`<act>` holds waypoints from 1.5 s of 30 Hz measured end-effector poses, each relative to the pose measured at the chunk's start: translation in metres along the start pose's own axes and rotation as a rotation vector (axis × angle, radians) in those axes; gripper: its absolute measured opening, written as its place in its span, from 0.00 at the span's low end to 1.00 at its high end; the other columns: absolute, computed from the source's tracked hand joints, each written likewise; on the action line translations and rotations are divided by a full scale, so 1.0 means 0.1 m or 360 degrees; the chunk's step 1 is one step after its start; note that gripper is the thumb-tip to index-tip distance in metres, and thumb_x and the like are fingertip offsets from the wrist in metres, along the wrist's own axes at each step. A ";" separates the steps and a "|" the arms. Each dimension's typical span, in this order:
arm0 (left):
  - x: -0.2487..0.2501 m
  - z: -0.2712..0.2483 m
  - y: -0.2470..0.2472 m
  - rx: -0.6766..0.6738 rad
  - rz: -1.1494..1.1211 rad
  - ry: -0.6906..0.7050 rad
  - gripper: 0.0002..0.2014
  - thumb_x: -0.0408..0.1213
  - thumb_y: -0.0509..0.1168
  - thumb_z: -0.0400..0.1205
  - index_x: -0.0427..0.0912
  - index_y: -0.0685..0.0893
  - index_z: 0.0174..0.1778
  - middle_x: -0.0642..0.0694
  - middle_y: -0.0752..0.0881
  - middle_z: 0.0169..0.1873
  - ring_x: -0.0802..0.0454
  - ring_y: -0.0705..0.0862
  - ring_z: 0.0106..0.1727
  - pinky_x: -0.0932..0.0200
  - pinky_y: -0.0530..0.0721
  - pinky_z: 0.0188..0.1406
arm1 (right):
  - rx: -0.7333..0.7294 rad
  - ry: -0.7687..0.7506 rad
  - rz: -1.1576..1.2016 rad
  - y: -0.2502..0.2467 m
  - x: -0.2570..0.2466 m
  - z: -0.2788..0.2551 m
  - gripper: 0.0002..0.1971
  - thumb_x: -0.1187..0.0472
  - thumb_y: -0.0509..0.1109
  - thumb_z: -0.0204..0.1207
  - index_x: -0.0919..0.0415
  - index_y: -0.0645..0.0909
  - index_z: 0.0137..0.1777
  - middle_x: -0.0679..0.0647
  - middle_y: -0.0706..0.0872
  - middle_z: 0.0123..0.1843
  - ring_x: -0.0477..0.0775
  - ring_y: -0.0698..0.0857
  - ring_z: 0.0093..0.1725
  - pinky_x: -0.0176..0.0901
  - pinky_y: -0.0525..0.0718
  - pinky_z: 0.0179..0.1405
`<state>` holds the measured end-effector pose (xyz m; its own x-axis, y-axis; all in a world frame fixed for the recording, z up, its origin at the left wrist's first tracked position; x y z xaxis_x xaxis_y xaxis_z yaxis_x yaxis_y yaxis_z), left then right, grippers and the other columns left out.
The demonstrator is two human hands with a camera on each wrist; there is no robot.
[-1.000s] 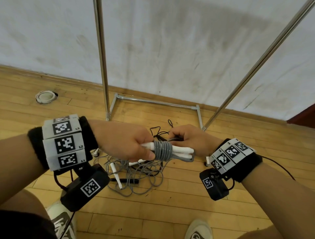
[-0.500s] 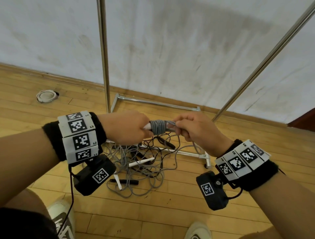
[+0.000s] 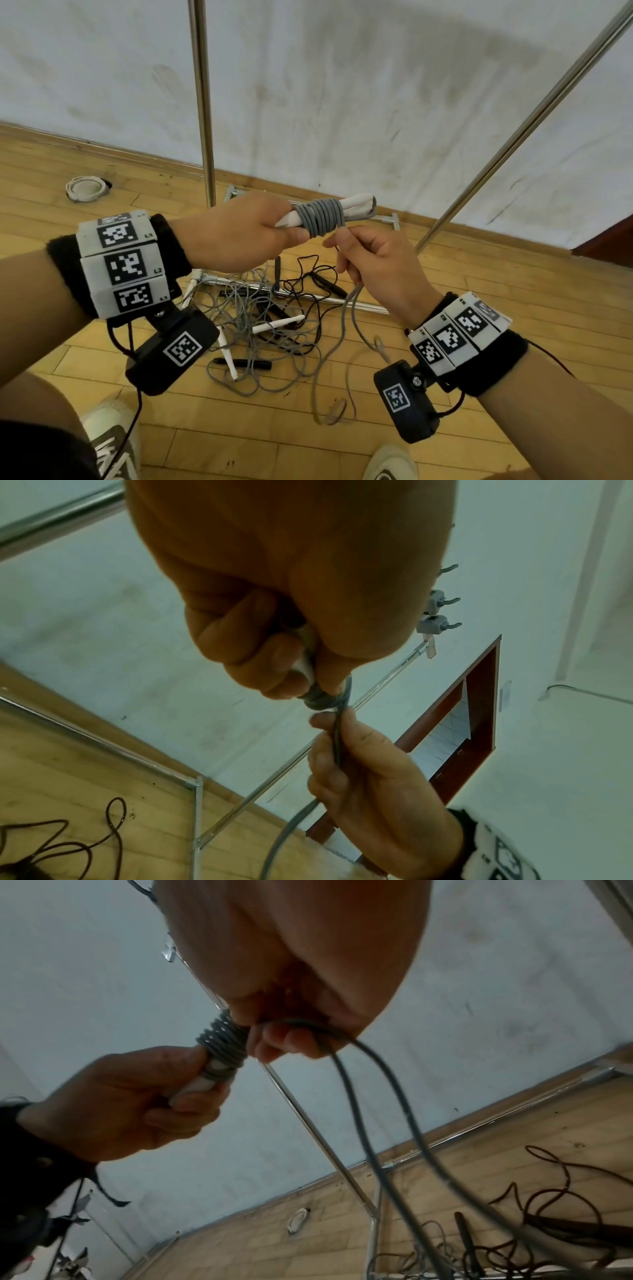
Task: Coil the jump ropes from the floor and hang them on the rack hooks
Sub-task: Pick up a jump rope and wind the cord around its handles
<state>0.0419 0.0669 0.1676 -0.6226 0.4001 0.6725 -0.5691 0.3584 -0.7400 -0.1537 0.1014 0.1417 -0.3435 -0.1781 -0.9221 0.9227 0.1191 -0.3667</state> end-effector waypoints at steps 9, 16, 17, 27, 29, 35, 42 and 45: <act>-0.02 -0.11 -0.02 -0.0292 -0.0306 0.0044 0.10 0.48 0.63 0.86 0.51 0.80 0.39 0.52 0.82 0.24 0.55 0.78 0.25 0.57 0.80 0.27 | -0.0230 0.0174 0.0194 -0.06 0.17 -0.03 0.10 0.57 0.71 0.78 0.63 0.89 0.43 0.55 0.90 0.36 0.47 0.79 0.27 0.37 0.79 0.28; 0.03 -0.18 0.02 -0.0487 -0.0266 0.0116 0.14 0.45 0.64 0.86 0.56 0.80 0.32 0.53 0.82 0.23 0.57 0.78 0.24 0.61 0.76 0.24 | -0.0436 0.0011 -0.0098 -0.01 0.23 -0.02 0.14 0.70 0.68 0.81 0.47 0.85 0.46 0.46 0.87 0.33 0.45 0.80 0.30 0.40 0.82 0.31; 0.03 -0.20 0.04 -0.0542 -0.0241 0.0119 0.15 0.46 0.64 0.86 0.56 0.80 0.32 0.53 0.82 0.24 0.57 0.77 0.24 0.61 0.76 0.24 | -0.0448 0.0096 -0.0092 -0.01 0.27 -0.02 0.15 0.74 0.68 0.80 0.51 0.84 0.46 0.44 0.88 0.32 0.41 0.82 0.31 0.37 0.82 0.32; 0.01 -0.24 0.17 -0.0907 0.0019 0.0046 0.12 0.45 0.62 0.87 0.50 0.77 0.37 0.58 0.78 0.23 0.63 0.73 0.23 0.67 0.73 0.25 | -0.0627 -0.0050 -0.0715 -0.08 0.38 0.08 0.10 0.61 0.75 0.77 0.65 0.82 0.37 0.59 0.83 0.33 0.51 0.77 0.32 0.47 0.75 0.33; -0.02 -0.24 0.24 -0.0954 0.0117 0.0010 0.11 0.45 0.62 0.87 0.51 0.76 0.38 0.60 0.78 0.22 0.63 0.73 0.22 0.69 0.72 0.24 | -0.0597 0.0058 -0.0661 -0.09 0.37 0.12 0.18 0.50 0.74 0.76 0.67 0.83 0.39 0.63 0.83 0.33 0.51 0.76 0.32 0.47 0.74 0.32; -0.13 -0.15 0.32 -0.0907 0.0430 -0.0073 0.13 0.51 0.59 0.87 0.50 0.76 0.40 0.55 0.77 0.27 0.63 0.73 0.22 0.64 0.73 0.27 | -0.0477 0.0220 -0.0372 -0.12 0.27 0.14 0.19 0.52 0.65 0.85 0.64 0.84 0.37 0.44 0.83 0.29 0.40 0.80 0.29 0.31 0.76 0.33; -0.17 0.00 0.15 -0.0536 0.0580 -0.0120 0.14 0.52 0.58 0.87 0.50 0.74 0.38 0.50 0.81 0.33 0.54 0.78 0.31 0.58 0.75 0.32 | -0.0381 0.0179 -0.0125 -0.16 0.10 0.15 0.11 0.66 0.66 0.83 0.68 0.84 0.39 0.51 0.82 0.28 0.51 0.74 0.29 0.36 0.71 0.29; -0.16 0.03 0.09 -0.0391 0.0540 -0.0127 0.13 0.49 0.59 0.87 0.50 0.74 0.38 0.51 0.80 0.31 0.56 0.77 0.29 0.61 0.71 0.29 | -0.0361 0.0213 0.0059 -0.16 0.07 0.14 0.10 0.73 0.64 0.81 0.66 0.88 0.50 0.55 0.86 0.33 0.49 0.74 0.28 0.35 0.72 0.26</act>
<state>0.0456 0.0611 0.1500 -0.7975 0.4673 0.3816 -0.1857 0.4116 -0.8922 -0.1689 0.0848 0.1426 -0.3443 -0.0406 -0.9380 0.8775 0.3415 -0.3368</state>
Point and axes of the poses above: each hand's wrist, its own z-axis towards the middle knuckle, its own y-axis out of the palm, x = y × z, the point moved 3 cm from there along z, towards the middle knuckle
